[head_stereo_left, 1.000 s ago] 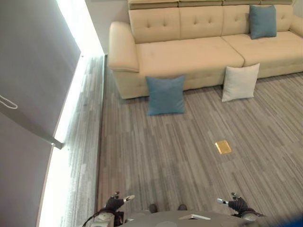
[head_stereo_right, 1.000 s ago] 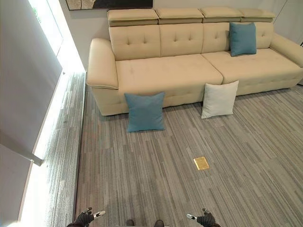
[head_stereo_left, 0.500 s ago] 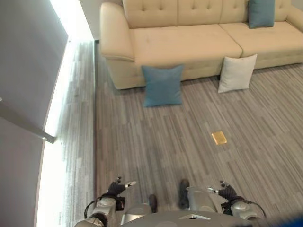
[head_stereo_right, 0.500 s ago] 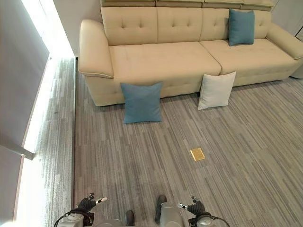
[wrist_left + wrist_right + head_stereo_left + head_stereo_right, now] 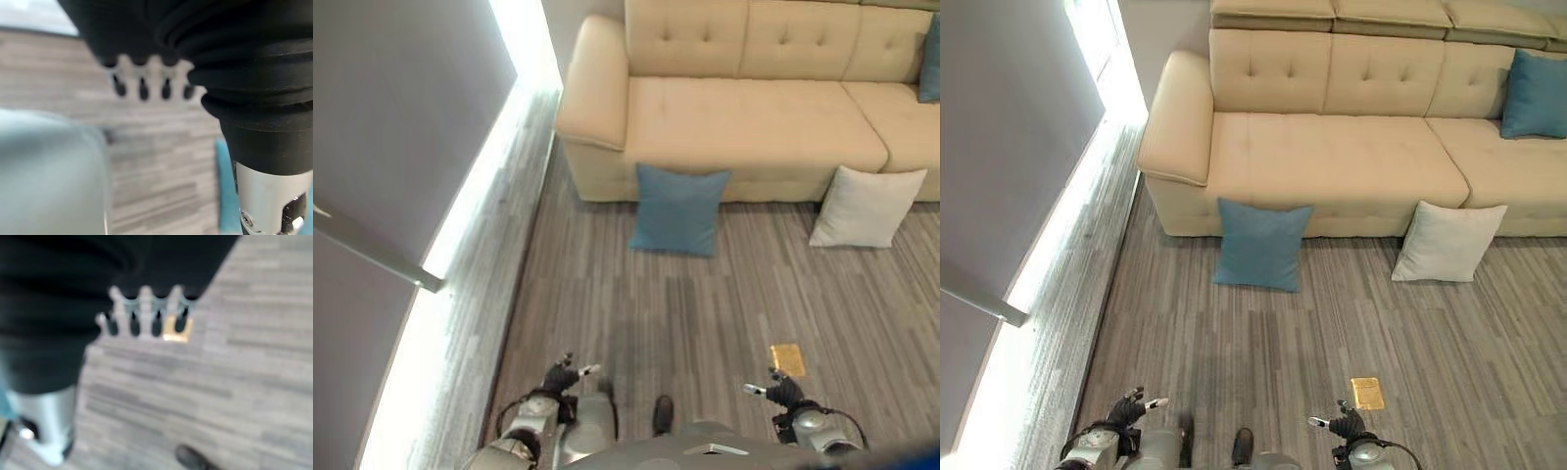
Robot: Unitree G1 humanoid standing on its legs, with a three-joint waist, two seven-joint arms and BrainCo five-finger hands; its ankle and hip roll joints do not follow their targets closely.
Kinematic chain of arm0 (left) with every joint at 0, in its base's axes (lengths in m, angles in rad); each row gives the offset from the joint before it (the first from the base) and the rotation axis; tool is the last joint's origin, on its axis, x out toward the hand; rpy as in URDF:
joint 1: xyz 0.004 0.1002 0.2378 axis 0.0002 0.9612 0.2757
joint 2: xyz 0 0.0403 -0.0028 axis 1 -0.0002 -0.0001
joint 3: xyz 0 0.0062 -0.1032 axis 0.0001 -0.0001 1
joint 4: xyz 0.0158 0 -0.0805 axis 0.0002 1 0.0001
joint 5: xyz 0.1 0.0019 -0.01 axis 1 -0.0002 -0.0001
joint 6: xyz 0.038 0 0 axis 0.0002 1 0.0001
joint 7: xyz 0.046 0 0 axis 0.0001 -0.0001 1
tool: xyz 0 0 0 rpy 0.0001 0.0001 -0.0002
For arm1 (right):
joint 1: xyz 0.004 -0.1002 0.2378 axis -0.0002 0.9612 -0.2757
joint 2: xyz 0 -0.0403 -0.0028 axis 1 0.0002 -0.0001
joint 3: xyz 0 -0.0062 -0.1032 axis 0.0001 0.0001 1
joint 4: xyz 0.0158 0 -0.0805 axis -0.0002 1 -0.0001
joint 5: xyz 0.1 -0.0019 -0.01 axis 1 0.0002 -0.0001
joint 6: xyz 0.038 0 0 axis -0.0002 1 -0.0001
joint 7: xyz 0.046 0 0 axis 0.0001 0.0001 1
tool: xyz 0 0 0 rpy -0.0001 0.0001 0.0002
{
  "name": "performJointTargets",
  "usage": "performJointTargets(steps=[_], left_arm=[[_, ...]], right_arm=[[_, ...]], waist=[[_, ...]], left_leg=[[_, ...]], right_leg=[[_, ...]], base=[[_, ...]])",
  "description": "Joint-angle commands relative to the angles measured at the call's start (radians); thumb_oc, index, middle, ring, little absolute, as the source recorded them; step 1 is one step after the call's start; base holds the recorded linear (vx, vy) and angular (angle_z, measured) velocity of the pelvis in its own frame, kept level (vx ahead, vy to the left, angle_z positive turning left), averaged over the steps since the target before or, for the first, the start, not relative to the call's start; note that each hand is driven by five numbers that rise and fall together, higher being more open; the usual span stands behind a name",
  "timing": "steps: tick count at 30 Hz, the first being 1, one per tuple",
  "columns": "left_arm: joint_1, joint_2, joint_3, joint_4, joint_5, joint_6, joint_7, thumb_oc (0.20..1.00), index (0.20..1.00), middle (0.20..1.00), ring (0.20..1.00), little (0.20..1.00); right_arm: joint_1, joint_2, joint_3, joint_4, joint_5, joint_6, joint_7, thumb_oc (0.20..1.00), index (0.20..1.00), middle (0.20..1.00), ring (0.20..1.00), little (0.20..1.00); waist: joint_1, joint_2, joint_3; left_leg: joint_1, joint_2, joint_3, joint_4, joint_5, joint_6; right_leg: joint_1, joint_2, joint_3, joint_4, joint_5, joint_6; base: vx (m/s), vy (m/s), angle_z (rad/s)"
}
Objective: Pick up all the scattered cushions and arrange them neatly on the sofa.
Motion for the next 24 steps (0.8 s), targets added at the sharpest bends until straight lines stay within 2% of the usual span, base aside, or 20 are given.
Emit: performJointTargets(steps=[1, 2, 3, 4, 5, 7, 10, 11, 14, 16, 22, 24], left_arm=[[0.027, -0.006, 0.009, 0.036, 0.030, -0.014, 0.008, 1.000, 1.000, 1.000, 1.000, 1.000], [0.030, -0.007, 0.008, 0.044, 0.043, -0.010, 0.006, 1.000, 1.000, 1.000, 1.000, 1.000], [0.036, -0.008, 0.006, 0.050, 0.054, -0.008, 0.006, 1.000, 1.000, 1.000, 1.000, 1.000], [0.035, -0.003, 0.010, 0.048, 0.053, -0.006, 0.007, 1.000, 1.000, 1.000, 1.000, 1.000], [0.026, 0.003, 0.009, 0.043, 0.048, -0.007, 0.010, 1.000, 1.000, 1.000, 1.000, 1.000], [0.018, 0.006, 0.004, 0.043, 0.054, -0.005, 0.008, 1.000, 1.000, 1.000, 1.000, 1.000], [0.009, 0.013, 0.001, 0.034, 0.050, -0.010, 0.009, 1.000, 1.000, 1.000, 1.000, 1.000], [0.009, 0.016, 0.007, 0.030, 0.053, -0.012, 0.008, 1.000, 1.000, 1.000, 1.000, 1.000], [0.015, 0.016, 0.014, 0.036, 0.063, -0.014, 0.007, 1.000, 1.000, 1.000, 1.000, 1.000], [0.026, 0.008, 0.016, 0.039, 0.071, -0.018, 0.006, 1.000, 1.000, 1.000, 1.000, 1.000], [0.026, -0.006, 0.005, 0.044, 0.077, -0.014, 0.002, 1.000, 1.000, 1.000, 1.000, 1.000], [0.016, -0.004, -0.003, 0.041, 0.072, -0.014, 0.000, 1.000, 1.000, 1.000, 1.000, 1.000]], right_arm=[[0.031, -0.022, 0.010, -0.047, -0.005, -0.024, -0.005, 1.000, 1.000, 1.000, 1.000, 1.000], [0.028, -0.022, 0.015, -0.047, -0.021, -0.023, -0.007, 1.000, 1.000, 1.000, 1.000, 1.000], [0.024, -0.016, 0.012, -0.047, -0.026, -0.021, -0.005, 1.000, 1.000, 1.000, 1.000, 1.000], [0.012, -0.010, 0.014, -0.047, -0.033, -0.019, -0.002, 1.000, 1.000, 1.000, 1.000, 1.000], [0.000, -0.008, 0.017, -0.053, -0.034, -0.019, -0.004, 1.000, 1.000, 1.000, 1.000, 1.000], [0.001, -0.005, 0.016, -0.055, -0.038, -0.017, -0.001, 1.000, 1.000, 1.000, 1.000, 1.000], [0.003, -0.009, 0.017, -0.059, -0.042, -0.017, -0.002, 1.000, 1.000, 1.000, 1.000, 1.000], [0.001, -0.012, 0.017, -0.070, -0.049, -0.018, -0.002, 1.000, 1.000, 1.000, 1.000, 1.000], [0.001, -0.008, 0.019, -0.077, -0.053, -0.018, 0.005, 1.000, 1.000, 1.000, 1.000, 1.000], [0.011, -0.010, 0.020, -0.078, -0.062, -0.017, 0.006, 1.000, 1.000, 1.000, 1.000, 1.000], [0.016, -0.028, 0.025, -0.085, -0.053, -0.023, 0.005, 1.000, 1.000, 1.000, 1.000, 1.000], [0.017, -0.031, 0.025, -0.091, -0.033, -0.026, 0.009, 1.000, 1.000, 1.000, 1.000, 1.000]], waist=[[0.019, 0.029, -0.039], [0.021, 0.031, -0.044], [0.025, 0.036, -0.051], [0.028, 0.048, -0.045], [0.023, 0.054, -0.032], [0.019, 0.065, -0.026], [0.013, 0.075, -0.022], [0.012, 0.077, -0.018], [-0.005, 0.071, -0.012], [-0.011, 0.064, -0.021], [-0.013, 0.056, -0.051], [-0.020, 0.048, -0.053]], left_leg=[[0.156, -0.061, -0.053, 0.123, 0.006, 0.056], [0.172, -0.065, -0.048, 0.110, 0.004, 0.062], [0.210, -0.072, -0.037, 0.083, -0.008, 0.079], [0.238, -0.072, -0.022, 0.071, -0.020, 0.096], [0.253, -0.071, -0.022, 0.070, -0.024, 0.106], [0.279, -0.066, -0.018, 0.060, -0.036, 0.114], [0.317, -0.059, -0.014, 0.042, -0.052, 0.110], [0.338, -0.053, -0.011, 0.039, -0.069, 0.102], [0.366, -0.057, -0.024, 0.044, -0.086, 0.097], [0.382, -0.056, -0.025, 0.057, -0.103, 0.089], [0.376, -0.024, -0.050, 0.092, -0.097, 0.051], [0.349, -0.002, -0.044, 0.150, -0.085, 0.024]], right_leg=[[-0.018, -0.068, 0.073, 0.065, 0.035, 0.133], [-0.019, -0.072, 0.078, 0.083, 0.034, 0.140], [-0.032, -0.087, 0.081, 0.148, 0.031, 0.161], [-0.092, -0.105, 0.068, 0.289, 0.055, 0.191], [-0.130, -0.112, 0.067, 0.356, 0.080, 0.209], [-0.166, -0.133, 0.042, 0.420, 0.097, 0.212], [-0.201, -0.157, -0.020, 0.349, 0.106, 0.200], [-0.217, -0.166, -0.058, 0.260, 0.117, 0.194], [-0.243, -0.161, -0.017, 0.164, 0.169, 0.209], [-0.224, -0.159, 0.009, 0.137, 0.178, 0.210], [-0.146, -0.125, -0.006, 0.093, 0.147, 0.174], [-0.127, -0.112, -0.011, 0.083, 0.126, 0.155]], base=[[0.37, 0.156, -0.96], [0.44, 0.226, -1.26], [0.34, 0.233, -0.99], [0.29, 0.232, -0.59], [0.19, 0.164, -0.52], [0.15, 0.084, -0.30], [0.17, -0.002, 0.29], [0.21, -0.093, 0.15], [0.19, -0.099, -0.02], [0.21, -0.164, 0.12], [0.12, -0.188, 0.17], [0.02, -0.193, -0.01]])
